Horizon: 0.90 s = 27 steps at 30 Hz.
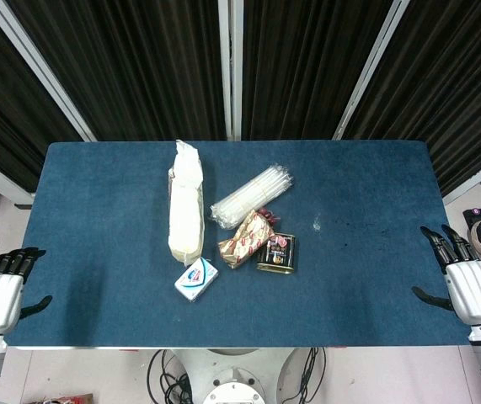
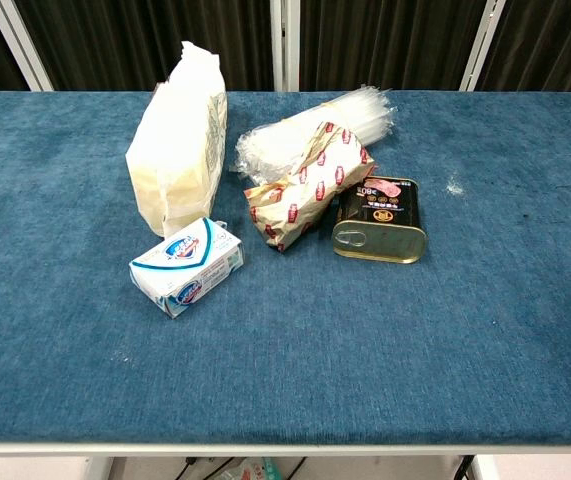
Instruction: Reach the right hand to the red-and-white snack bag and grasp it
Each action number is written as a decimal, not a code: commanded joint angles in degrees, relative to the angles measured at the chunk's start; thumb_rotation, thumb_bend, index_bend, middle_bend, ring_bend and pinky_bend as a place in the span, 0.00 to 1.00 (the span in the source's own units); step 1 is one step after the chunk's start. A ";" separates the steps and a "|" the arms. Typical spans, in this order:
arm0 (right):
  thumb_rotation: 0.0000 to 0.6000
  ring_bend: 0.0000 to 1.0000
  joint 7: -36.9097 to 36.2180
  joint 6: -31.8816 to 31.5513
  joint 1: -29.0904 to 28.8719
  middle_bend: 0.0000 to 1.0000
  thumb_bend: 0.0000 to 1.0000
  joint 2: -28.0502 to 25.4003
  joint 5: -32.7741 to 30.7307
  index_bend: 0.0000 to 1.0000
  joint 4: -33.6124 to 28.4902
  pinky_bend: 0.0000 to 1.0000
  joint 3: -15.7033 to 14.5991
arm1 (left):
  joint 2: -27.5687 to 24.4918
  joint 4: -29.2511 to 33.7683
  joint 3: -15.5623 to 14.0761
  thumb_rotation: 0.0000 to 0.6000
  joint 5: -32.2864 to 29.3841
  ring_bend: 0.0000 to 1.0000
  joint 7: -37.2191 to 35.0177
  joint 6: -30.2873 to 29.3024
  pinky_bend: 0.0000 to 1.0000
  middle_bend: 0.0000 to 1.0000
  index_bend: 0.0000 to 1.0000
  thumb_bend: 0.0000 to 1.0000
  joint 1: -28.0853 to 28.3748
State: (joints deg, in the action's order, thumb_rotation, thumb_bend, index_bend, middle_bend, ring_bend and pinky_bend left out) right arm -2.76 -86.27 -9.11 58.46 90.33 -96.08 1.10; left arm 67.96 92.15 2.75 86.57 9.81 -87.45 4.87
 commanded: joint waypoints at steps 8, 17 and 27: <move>1.00 0.03 1.79 2.16 -1.40 0.14 0.03 0.84 2.42 0.00 -0.15 0.16 0.08 | 0.19 0.07 -0.57 1.00 -0.41 0.18 0.12 0.40 0.22 0.21 0.22 0.07 -0.39; 1.00 0.04 5.41 23.24 -19.27 0.15 0.03 4.32 3.94 0.00 -3.26 0.16 6.35 | 0.18 0.39 -0.95 1.00 -0.06 0.18 0.09 -0.67 0.22 0.21 0.22 0.07 -1.21; 1.00 0.04 20.75 47.31 -40.77 0.14 0.03 20.91 -9.64 0.00 6.16 0.15 13.96 | 0.06 -1.35 -0.99 1.00 -1.58 0.18 -2.41 -1.45 0.22 0.21 0.22 0.07 -2.71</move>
State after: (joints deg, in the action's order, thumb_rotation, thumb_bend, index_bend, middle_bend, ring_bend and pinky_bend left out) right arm 12.36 -44.27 -44.08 73.40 85.68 -94.42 12.04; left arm 68.03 90.98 1.75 85.15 7.59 -88.89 2.28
